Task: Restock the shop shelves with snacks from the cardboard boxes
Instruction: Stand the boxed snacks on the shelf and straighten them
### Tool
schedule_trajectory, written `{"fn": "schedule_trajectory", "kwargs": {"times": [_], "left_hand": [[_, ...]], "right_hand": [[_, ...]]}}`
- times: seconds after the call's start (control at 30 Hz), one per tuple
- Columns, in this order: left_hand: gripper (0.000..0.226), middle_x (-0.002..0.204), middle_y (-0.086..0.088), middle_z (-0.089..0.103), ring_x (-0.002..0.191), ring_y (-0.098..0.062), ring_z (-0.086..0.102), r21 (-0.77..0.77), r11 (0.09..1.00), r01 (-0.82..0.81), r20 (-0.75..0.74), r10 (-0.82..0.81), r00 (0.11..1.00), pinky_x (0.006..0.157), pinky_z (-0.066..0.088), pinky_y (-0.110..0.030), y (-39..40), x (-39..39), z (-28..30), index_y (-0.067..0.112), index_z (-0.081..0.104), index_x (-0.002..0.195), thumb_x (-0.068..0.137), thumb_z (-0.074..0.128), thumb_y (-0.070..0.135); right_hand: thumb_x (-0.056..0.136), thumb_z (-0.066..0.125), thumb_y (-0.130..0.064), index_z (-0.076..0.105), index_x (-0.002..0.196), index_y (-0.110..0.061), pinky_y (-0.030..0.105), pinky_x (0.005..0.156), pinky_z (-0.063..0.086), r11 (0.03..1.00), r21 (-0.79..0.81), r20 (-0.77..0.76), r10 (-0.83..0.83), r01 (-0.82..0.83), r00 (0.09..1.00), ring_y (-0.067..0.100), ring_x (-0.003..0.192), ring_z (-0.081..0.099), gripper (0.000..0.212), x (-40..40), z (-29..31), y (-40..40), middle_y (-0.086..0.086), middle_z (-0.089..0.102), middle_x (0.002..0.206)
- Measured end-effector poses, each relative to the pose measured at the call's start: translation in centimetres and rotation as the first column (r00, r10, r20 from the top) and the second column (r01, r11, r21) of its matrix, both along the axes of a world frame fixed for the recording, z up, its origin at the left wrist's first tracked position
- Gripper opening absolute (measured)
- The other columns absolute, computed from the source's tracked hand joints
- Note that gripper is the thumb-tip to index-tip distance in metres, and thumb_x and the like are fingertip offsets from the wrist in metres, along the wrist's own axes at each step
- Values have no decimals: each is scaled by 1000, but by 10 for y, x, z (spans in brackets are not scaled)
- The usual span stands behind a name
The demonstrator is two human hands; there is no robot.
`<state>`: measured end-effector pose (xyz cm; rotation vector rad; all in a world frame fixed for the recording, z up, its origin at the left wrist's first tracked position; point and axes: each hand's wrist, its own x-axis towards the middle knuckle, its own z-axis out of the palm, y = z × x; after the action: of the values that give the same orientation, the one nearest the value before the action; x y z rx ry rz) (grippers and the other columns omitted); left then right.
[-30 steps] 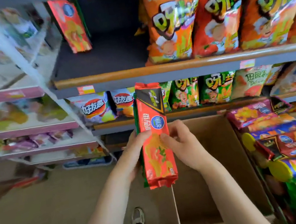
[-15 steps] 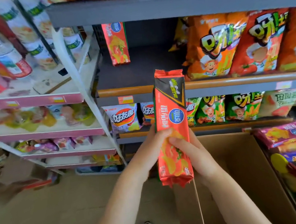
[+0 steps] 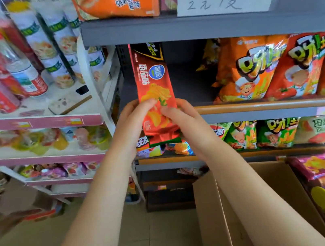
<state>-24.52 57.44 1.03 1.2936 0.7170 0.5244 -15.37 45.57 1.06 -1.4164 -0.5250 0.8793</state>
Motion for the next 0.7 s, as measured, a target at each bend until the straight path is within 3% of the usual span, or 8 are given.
{"fn": "schedule_trajectory", "kwargs": {"times": [0.07,0.13,0.23,0.4,0.57,0.7], "left_hand": [[26,100,-1,78,95,-20,74,51,998,42,7,-43,999,90,56,-42,18,8,7,24,72,109,86,70,37],[15,101,-3,78,97,-21,74,57,997,43,57,-46,997,92,56,-42,35,16,9,24,73,105,91,68,29],[16,106,-6,76,101,-24,73,89,995,47,129,-58,990,92,57,-42,59,27,8,23,72,108,93,66,22],[23,113,-3,75,106,-22,71,139,987,85,136,-104,985,99,53,-47,90,43,-9,26,69,114,91,71,25],[58,119,1,72,107,-17,70,219,972,81,109,-107,988,96,55,-43,114,61,-23,20,59,135,81,74,34],[61,122,1,71,107,-15,70,264,962,64,75,-87,993,97,55,-40,132,80,-36,19,56,138,81,72,33]], "right_hand": [[90,69,-34,60,124,-20,32,82,59,999,28,-3,-27,27,1000,14,93,74,38,10,7,20,1,75,107],[90,69,-30,63,121,-15,44,94,57,997,66,26,-40,38,999,21,98,73,35,21,10,41,6,75,108],[88,71,-28,65,124,-18,49,99,53,995,98,73,-18,11,997,24,104,71,38,37,7,68,8,74,113],[94,67,-26,59,134,-21,46,101,53,996,70,158,39,-50,987,22,108,70,41,61,-6,93,3,71,121],[83,74,-36,54,139,-22,49,103,50,999,19,227,33,-39,973,24,114,67,62,79,-23,119,4,70,124],[78,73,-43,53,138,-24,46,100,53,999,-49,298,9,6,955,19,109,70,66,92,-30,141,0,71,120]]}}
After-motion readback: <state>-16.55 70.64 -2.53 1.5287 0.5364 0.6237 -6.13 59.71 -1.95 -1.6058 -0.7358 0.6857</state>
